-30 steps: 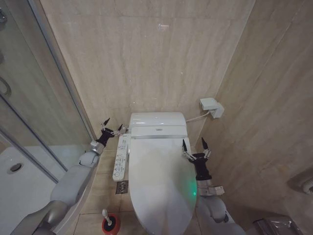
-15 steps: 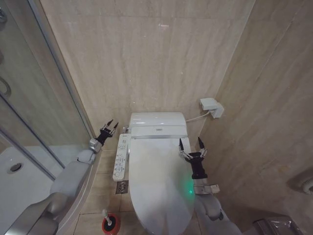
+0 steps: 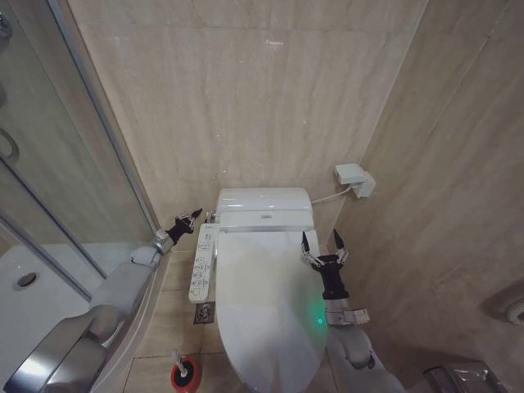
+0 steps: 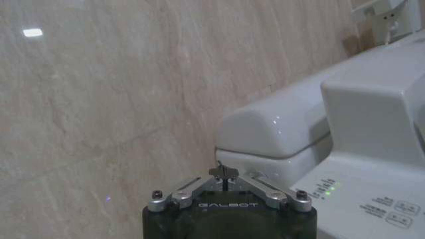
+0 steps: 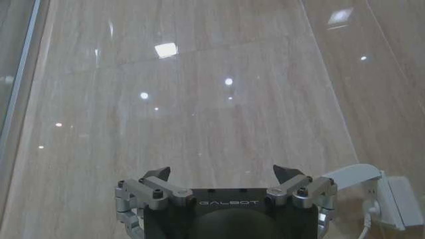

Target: Open the toilet lid, clean the toilet bowl with a toilet brush, close the toilet lid, and flush.

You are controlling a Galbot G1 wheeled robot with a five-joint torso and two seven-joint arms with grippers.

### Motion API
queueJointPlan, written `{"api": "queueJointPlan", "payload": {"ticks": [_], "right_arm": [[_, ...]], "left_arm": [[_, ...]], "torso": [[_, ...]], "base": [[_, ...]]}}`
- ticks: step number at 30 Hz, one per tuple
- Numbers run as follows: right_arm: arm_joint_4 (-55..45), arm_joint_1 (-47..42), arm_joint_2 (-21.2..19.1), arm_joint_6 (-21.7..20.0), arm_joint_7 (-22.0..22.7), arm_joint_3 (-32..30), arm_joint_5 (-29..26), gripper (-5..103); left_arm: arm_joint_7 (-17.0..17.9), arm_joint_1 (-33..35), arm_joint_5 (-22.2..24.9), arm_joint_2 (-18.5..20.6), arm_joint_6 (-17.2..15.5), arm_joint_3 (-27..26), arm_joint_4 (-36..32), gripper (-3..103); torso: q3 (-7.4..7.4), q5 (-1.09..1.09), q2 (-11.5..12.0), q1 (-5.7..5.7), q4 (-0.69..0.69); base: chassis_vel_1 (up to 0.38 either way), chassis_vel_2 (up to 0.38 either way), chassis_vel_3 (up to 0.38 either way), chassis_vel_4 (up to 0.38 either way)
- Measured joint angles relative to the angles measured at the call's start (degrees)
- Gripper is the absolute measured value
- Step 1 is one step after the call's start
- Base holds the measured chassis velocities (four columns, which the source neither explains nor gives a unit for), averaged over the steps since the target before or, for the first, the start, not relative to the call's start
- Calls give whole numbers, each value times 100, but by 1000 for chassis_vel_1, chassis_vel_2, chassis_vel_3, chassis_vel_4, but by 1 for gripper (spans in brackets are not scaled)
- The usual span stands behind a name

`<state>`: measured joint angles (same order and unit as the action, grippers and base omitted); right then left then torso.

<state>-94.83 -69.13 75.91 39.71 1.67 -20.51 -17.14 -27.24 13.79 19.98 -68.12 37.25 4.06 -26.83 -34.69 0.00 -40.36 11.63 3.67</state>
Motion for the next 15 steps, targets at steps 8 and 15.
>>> {"api": "queueJointPlan", "payload": {"ticks": [8, 15], "right_arm": [[62, 21, 48, 19, 1, 22, -3, 100], [67, 10, 80, 39, 0, 17, -4, 100]], "left_arm": [[-76, -132, -42, -31, 0, 197, 171, 0], [-137, -250, -151, -65, -3, 391, 315, 0]], "torso": [[0, 0, 0, 0, -1], [0, 0, 0, 0, 0]], "base": [[0, 0, 0, 0], [0, 0, 0, 0]]}}
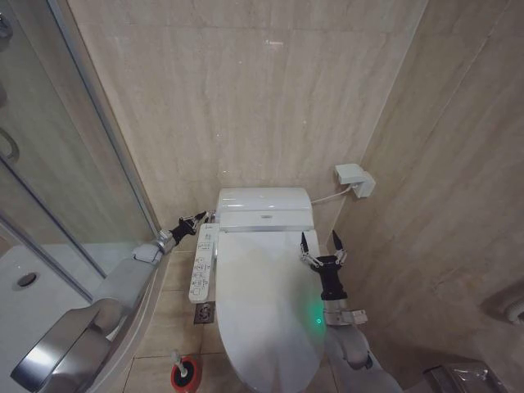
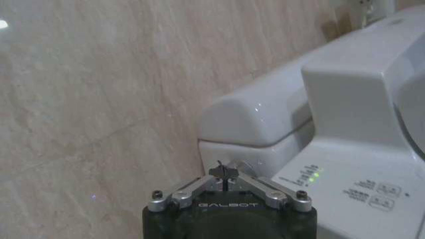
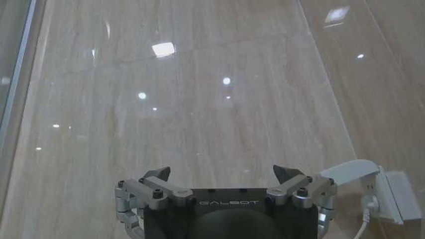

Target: Open the toilet lid, clean the toilet bowl with a toilet brush, close the toilet lid, and flush.

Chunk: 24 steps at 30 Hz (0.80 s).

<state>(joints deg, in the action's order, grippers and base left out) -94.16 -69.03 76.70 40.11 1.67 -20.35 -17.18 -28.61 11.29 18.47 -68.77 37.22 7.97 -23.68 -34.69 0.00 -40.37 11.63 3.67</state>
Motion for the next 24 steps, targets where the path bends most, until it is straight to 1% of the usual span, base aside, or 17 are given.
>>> {"api": "queueJointPlan", "payload": {"ticks": [7, 11, 16, 18, 24], "right_arm": [[-1, -17, 2, 18, 0, -24, -5, 100], [-1, -17, 28, 18, 0, -24, -5, 100], [-2, -19, 44, 18, 0, -18, -5, 100], [-2, -23, 44, 18, 0, -18, -5, 100], [-1, -24, 38, 19, 1, -18, -5, 100]], "left_arm": [[-1, -88, -163, -11, -25, 184, 100, 0], [-1, -117, -222, -9, -28, 286, 126, 0], [23, -121, -324, -26, -43, 309, 147, 0], [50, -118, -390, -43, -63, 310, 174, 0], [130, -100, -462, -95, -103, 294, 231, 0]], "torso": [[0, 0, 0, 0, 0], [1, -2, 0, 0, -2], [1, -3, 0, 0, -4], [2, -2, -1, -1, -2], [2, -1, -1, -1, -2]], "base": [[0, 0, 0, 0], [0, 0, 0, 0], [0, 0, 0, 0], [0, 0, 0, 0], [0, 0, 0, 0]]}}
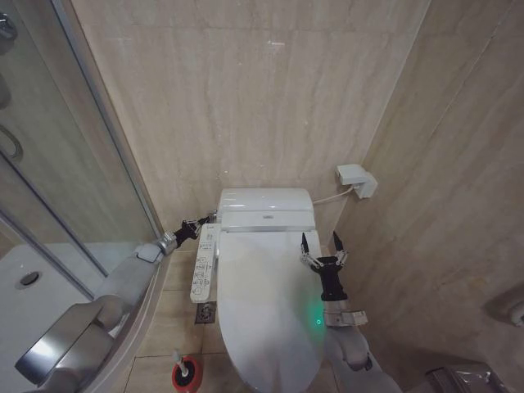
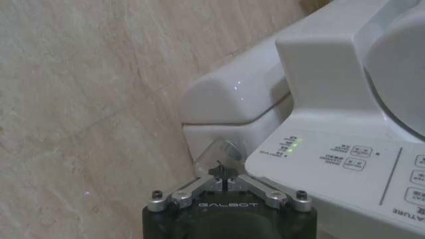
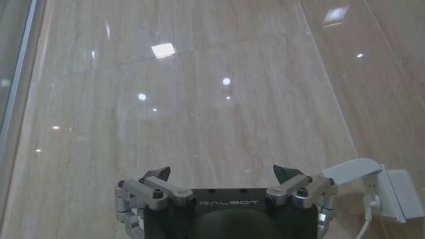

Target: Open the toilet lid, clean the toilet bowl with a toilet brush, close the toilet lid, and flush.

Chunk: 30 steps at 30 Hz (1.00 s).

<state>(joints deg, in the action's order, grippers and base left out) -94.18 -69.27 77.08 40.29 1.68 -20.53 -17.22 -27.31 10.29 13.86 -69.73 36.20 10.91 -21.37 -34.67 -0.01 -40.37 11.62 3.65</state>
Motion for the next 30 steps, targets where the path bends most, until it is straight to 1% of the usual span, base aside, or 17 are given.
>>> {"api": "queueJointPlan", "payload": {"ticks": [4, 6, 10, 30], "right_arm": [[11, 4, 3, 2, 0, 7, 0, 100], [24, 4, 6, 9, 0, 18, 0, 100], [46, 4, 8, 19, -1, 26, 0, 100], [66, 1, 45, 33, -14, 40, 4, 100]], "left_arm": [[37, 13, -32, -61, -46, -27, 33, 0], [73, 24, -127, -122, -98, -89, 87, 0], [141, 33, -200, -152, -115, -123, 105, 0], [175, 25, -214, -155, -133, -126, 105, 0]], "torso": [[-1, -1, 0, 0, -1], [-3, 3, 1, 1, -1], [-2, 2, 1, 1, 1], [-2, 2, 1, 1, 2]], "base": [[0, 0, 0, 0], [0, 0, 0, 0], [0, 0, 0, 0], [0, 0, 0, 0]]}}
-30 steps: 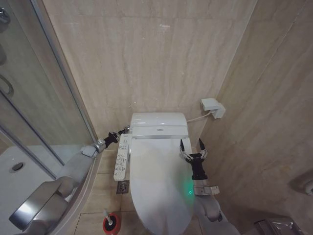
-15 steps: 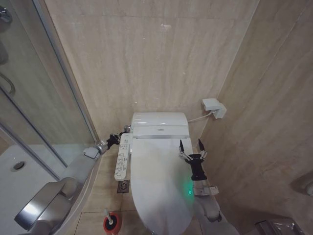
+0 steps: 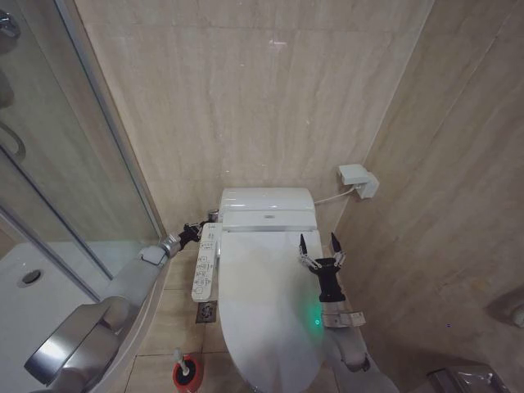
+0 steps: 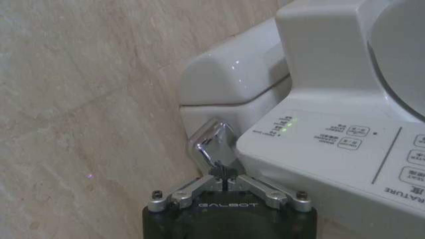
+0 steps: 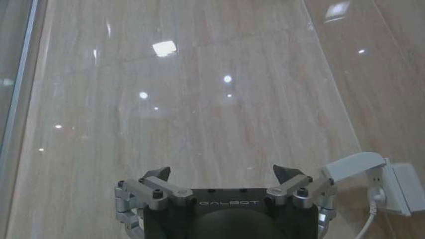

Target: Open the toilet lid, clean the toilet bowl with a toilet brush, close the toilet lid, and flush.

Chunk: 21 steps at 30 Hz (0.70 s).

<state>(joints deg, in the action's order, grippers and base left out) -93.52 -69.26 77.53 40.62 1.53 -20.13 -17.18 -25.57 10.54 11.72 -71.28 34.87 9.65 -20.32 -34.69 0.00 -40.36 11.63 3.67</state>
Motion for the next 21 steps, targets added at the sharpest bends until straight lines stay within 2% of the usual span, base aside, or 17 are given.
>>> {"api": "queueJointPlan", "payload": {"ticks": [21], "right_arm": [[3, -5, 46, 0, -4, -2, 29, 100]], "left_arm": [[-3, -18, -12, -2, -18, -19, 9, 0]], "torso": [[0, 0, 0, 0, 0]], "base": [[0, 0, 0, 0]]}}
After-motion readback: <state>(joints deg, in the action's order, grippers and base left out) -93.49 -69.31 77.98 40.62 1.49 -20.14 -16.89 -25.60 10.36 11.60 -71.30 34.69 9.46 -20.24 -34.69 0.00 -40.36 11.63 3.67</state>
